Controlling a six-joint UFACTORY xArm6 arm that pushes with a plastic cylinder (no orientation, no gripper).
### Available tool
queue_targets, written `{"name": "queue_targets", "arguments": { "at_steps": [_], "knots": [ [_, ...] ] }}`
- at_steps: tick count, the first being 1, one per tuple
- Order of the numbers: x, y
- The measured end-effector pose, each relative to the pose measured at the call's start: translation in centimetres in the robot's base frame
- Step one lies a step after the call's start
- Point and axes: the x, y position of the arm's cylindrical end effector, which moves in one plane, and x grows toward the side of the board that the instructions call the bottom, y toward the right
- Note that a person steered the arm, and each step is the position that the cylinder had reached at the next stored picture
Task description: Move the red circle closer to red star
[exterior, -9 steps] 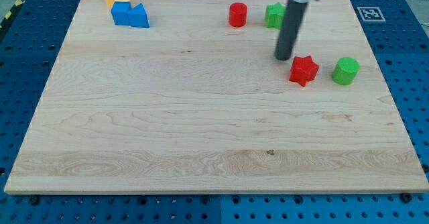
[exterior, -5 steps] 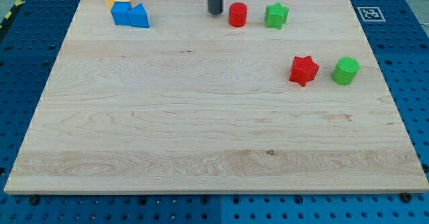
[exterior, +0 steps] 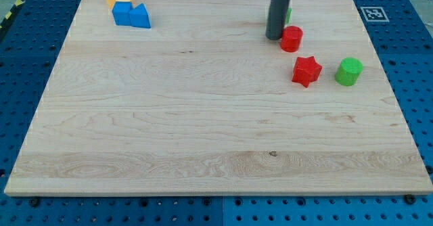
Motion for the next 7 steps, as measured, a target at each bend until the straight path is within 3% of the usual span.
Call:
{"name": "queue_targets", "arguments": {
  "at_steps": [4, 7],
  "knots": [
    [-1.0, 3.3],
    [5.2, 6.6]
  ]
}}
